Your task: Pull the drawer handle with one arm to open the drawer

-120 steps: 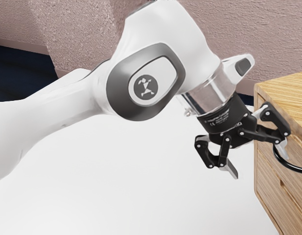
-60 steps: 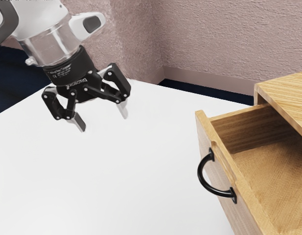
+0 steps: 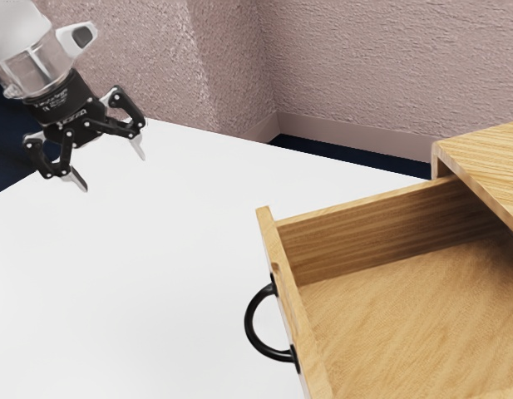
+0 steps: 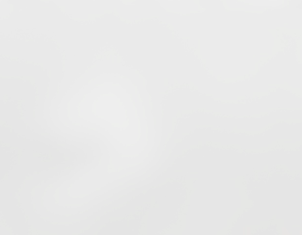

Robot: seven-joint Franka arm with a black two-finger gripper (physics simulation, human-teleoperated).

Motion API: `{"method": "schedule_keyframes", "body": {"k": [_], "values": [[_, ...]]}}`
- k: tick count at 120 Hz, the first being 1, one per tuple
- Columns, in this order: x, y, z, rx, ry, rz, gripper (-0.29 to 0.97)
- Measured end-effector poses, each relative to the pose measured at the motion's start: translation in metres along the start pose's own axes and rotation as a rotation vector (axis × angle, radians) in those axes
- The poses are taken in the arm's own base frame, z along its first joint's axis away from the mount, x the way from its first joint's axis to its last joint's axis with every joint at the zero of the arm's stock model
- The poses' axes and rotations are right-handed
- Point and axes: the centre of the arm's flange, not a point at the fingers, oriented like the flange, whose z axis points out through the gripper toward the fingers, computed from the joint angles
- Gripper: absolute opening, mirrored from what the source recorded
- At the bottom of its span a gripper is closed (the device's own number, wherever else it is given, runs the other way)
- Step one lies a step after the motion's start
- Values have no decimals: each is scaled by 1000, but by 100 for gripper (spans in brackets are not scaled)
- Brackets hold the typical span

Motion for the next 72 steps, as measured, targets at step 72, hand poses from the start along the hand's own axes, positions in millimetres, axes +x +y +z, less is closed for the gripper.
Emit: {"method": "schedule_keyframes", "body": {"k": [72], "values": [[161,-116,25,-460,-146,218,68]]}}
